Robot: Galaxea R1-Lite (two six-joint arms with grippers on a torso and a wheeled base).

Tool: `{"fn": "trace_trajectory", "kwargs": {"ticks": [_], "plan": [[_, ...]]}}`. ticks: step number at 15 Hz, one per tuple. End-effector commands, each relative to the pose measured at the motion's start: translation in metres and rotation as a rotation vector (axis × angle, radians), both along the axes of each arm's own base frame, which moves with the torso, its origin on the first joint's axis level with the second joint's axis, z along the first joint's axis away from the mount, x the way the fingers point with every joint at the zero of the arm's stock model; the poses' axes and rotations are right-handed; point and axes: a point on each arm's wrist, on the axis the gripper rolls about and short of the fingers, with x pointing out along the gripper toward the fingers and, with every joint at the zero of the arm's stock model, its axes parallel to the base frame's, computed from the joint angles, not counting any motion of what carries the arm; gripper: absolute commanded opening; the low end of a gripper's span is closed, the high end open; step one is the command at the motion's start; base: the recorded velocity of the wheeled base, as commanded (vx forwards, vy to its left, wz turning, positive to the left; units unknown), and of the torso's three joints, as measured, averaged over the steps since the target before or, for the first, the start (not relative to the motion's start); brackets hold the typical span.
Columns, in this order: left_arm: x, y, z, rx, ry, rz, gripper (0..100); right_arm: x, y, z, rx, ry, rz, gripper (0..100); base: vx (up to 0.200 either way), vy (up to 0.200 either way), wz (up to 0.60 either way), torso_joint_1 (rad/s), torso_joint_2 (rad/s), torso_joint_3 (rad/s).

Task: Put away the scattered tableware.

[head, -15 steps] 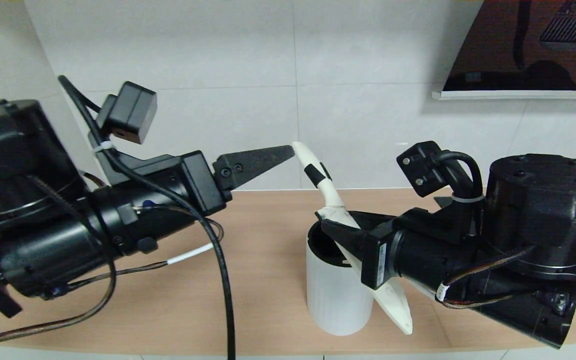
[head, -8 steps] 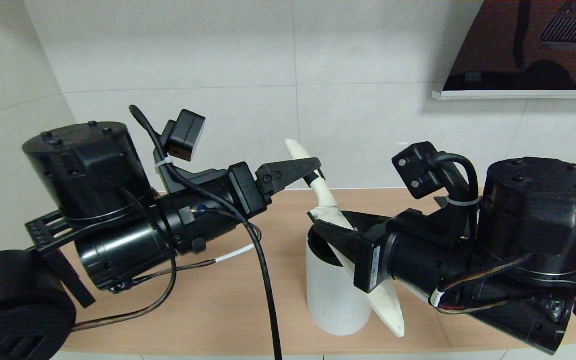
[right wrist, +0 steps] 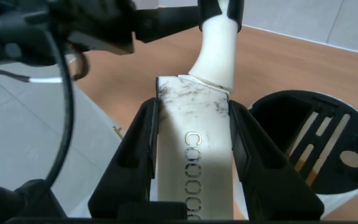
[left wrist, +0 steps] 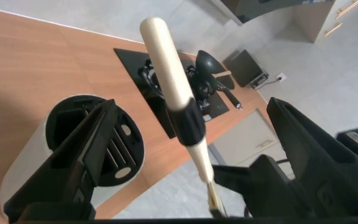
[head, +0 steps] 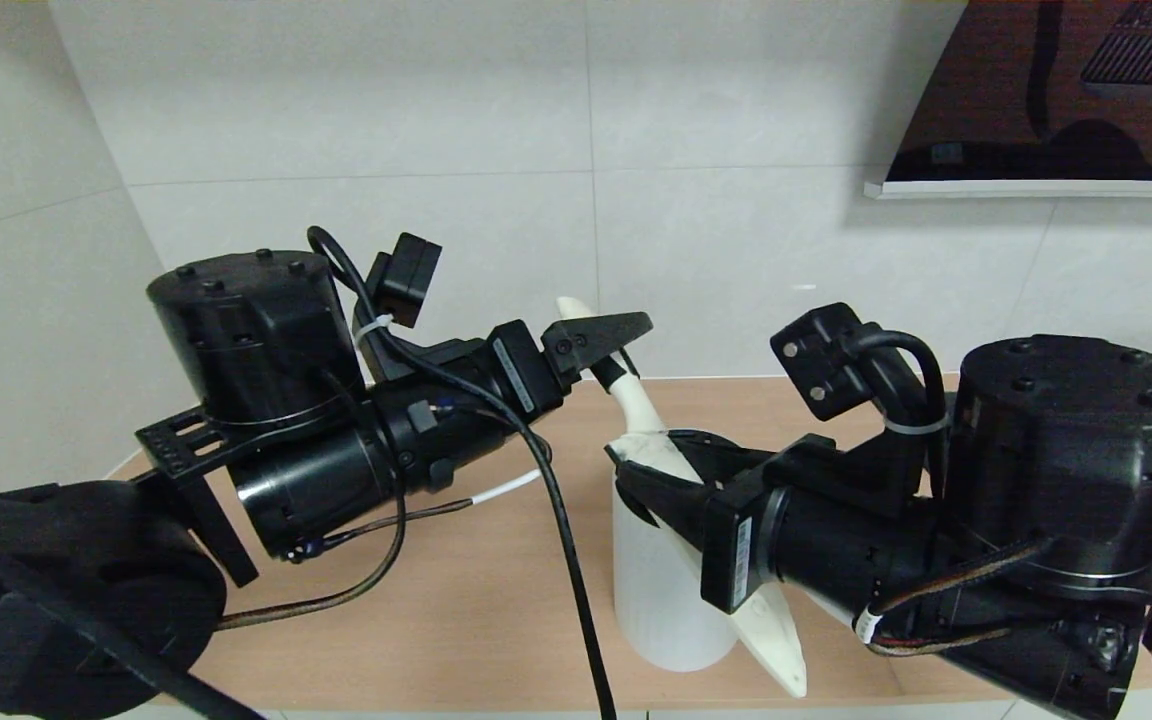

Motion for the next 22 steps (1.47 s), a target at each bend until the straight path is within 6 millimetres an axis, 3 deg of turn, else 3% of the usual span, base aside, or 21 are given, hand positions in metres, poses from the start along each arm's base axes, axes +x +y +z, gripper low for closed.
{"fn": "trace_trajectory", "kwargs": {"ticks": [1, 8, 9, 22], "plan": [[0.001, -0.0047, -0.0044, 0.004, 0.004, -0.008, 100, -0.0024, 0.0021, -0.0012, -0.003, 0.002, 0.011, 0, 0.0, 0.0, 0.0, 0.0, 0.0, 0.0], [0.0011, -0.0084, -0.0066, 0.004, 0.003, 0.001, 100, -0.0034, 0.0022, -0.0024, -0.007, 0.005, 0.014, 0, 0.0, 0.0, 0.0, 0.0, 0.0, 0.0], [0.0008, -0.0088, -0.0066, 0.004, 0.003, 0.0, 0, -0.0035, 0.0021, -0.0029, -0.008, 0.006, 0.014, 0, 0.0, 0.0, 0.0, 0.0, 0.0, 0.0], [-0.0009, -0.0087, -0.0051, 0.002, 0.0, -0.003, 0, -0.0027, 0.0008, -0.0033, -0.011, 0.005, 0.008, 0, 0.0, 0.0, 0.0, 0.0, 0.0, 0.0]]}}
